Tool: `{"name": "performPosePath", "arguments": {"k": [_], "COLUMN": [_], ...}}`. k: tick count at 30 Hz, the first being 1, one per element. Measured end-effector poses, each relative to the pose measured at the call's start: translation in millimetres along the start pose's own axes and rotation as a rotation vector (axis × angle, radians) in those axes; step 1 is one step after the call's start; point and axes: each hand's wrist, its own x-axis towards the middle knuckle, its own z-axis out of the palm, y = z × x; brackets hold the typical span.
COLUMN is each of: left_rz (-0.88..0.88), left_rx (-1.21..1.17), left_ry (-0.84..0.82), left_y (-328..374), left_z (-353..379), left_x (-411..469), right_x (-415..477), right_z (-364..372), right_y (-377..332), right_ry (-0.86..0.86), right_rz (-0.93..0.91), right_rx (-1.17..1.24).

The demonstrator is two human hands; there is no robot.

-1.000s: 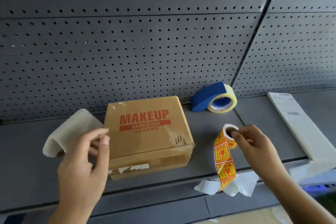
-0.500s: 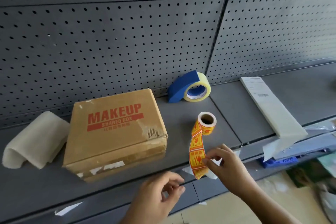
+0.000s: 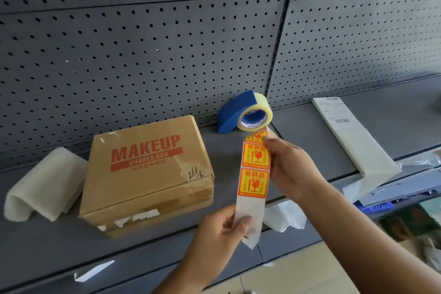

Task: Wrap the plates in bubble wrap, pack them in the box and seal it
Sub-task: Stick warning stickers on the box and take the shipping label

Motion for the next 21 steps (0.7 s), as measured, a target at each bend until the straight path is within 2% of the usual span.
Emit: {"name": "performPosePath", "arguments": {"k": [2, 4, 7, 9, 11, 14, 21], "left_rz": [0.007, 0.038, 0.073, 0.106, 0.131, 0.142, 0.216], "left_rx": [-0.07, -0.129, -0.24, -0.264, -0.25, -0.22, -0.059], "left_ry": [0.02, 0.049, 0.071, 0.097, 0.115, 0.117, 0.109], "left_y": [3.4, 7.3, 17.5, 23.7, 26.7, 27.1, 21.8], "left_z": [-2.1, -4.0, -5.8, -6.6, -7.8, -8.8, -6.4], "left_x": [-1.3, -2.7, -2.7, -1.5, 0.0, 0.7, 1.2], "right_x": [5.6, 3.0, -15.6, -30.5, -40.9, -46.5, -46.3], "right_z": [-0.7, -1.2, -5.1, -10.9, -16.3, -18.2, -16.8], "right_y": [-4.2, -1.4, 13.2, 21.4, 25.3, 28.6, 26.2], "right_ry": [0.014, 0.085, 0.244, 0.182, 0.031, -0.12, -0.106], "right_rz": [-0.028, -0.074, -0.357, -0.641, -0.812, -0.905, -1.027], "right_rx": [-0.011, -0.124, -0.557, -0.805, -0.988, -1.183, -1.326]}}
